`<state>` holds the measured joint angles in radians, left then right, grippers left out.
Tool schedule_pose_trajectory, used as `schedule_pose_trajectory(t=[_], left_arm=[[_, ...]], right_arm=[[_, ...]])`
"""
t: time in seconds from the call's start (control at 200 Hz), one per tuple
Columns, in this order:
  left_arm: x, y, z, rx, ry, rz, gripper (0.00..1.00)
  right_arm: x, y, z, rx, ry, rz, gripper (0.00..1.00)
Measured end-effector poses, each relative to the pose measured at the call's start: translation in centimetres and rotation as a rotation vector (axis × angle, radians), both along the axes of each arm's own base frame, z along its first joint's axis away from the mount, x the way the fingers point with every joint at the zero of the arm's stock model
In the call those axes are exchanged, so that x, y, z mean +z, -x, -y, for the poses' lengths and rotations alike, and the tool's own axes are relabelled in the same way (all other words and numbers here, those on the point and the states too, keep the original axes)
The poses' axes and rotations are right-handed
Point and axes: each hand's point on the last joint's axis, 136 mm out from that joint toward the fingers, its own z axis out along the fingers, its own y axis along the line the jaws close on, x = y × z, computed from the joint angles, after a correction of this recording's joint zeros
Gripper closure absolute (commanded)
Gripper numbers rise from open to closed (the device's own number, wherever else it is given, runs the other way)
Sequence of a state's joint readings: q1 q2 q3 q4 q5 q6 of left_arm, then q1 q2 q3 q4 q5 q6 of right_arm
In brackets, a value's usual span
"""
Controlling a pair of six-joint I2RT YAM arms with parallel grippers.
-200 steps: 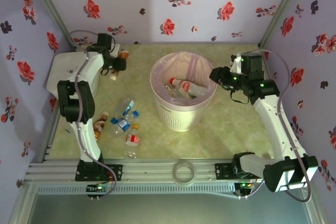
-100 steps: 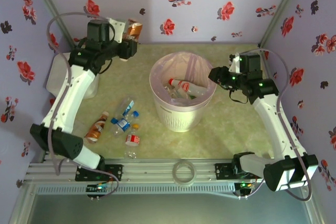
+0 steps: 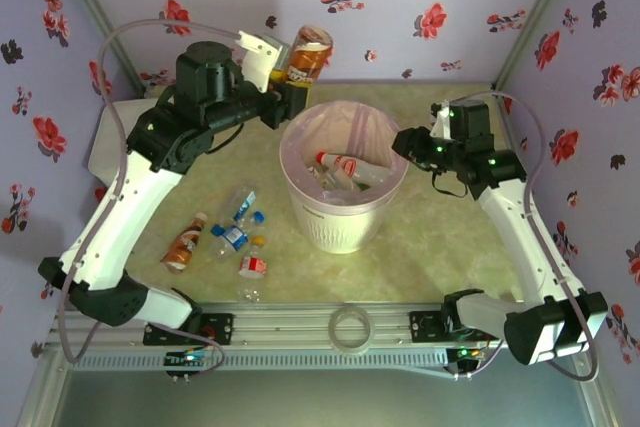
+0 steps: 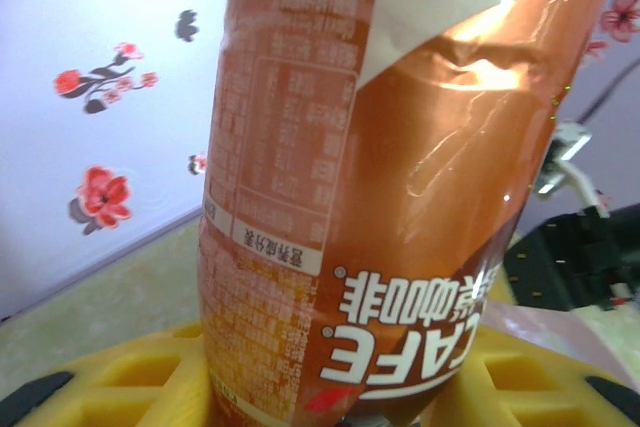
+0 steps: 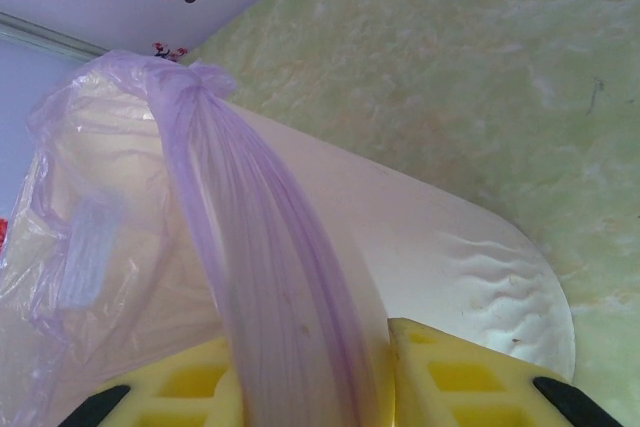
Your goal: Put the plastic bottles in the bin
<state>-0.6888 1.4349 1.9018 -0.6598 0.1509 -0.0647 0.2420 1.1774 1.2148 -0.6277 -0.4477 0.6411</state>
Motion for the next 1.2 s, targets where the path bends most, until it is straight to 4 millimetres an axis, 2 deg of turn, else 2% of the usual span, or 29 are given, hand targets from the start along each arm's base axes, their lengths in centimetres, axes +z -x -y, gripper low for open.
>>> schedule_pose_trajectory(t=[0.125, 0.215, 0.35, 0.64, 0.83, 1.11, 1.2], left_arm=[[-1.3, 1.2, 2.5, -0.064, -0.023, -0.026, 0.63], [-3.4, 1.6, 4.1, -0.097, -0.053, -0.065, 0.64], [-6.7, 1.8, 5.4, -0.119, -0.101, -0.132, 0.64], [-13.0, 2.3, 4.9, -0.109, -0.228, -0.257, 0.68], [-15.3, 2.2, 4.6, -0.11, -0.307, -0.292, 0.68], [-20.1, 1.3, 4.9, -0.123, -0.45, -0.352, 0.68], [-20.9, 1.2, 5.1, -0.129, -0.471, -0.362, 0.68]], right_arm=[[0.0, -0.1, -1.0, 0.008, -0.008, 0.005, 0.68], [0.0, -0.2, -1.7, 0.012, -0.012, 0.008, 0.68], [0.0, -0.5, -2.5, 0.024, -0.02, 0.018, 0.68], [0.0, -0.7, -2.7, 0.026, -0.019, 0.021, 0.68], [0.0, -0.7, -2.6, 0.024, -0.014, 0.022, 0.68], [0.0, -0.8, -2.6, 0.023, -0.003, 0.022, 0.68], [0.0, -0.8, -2.5, 0.022, 0.0, 0.02, 0.68]])
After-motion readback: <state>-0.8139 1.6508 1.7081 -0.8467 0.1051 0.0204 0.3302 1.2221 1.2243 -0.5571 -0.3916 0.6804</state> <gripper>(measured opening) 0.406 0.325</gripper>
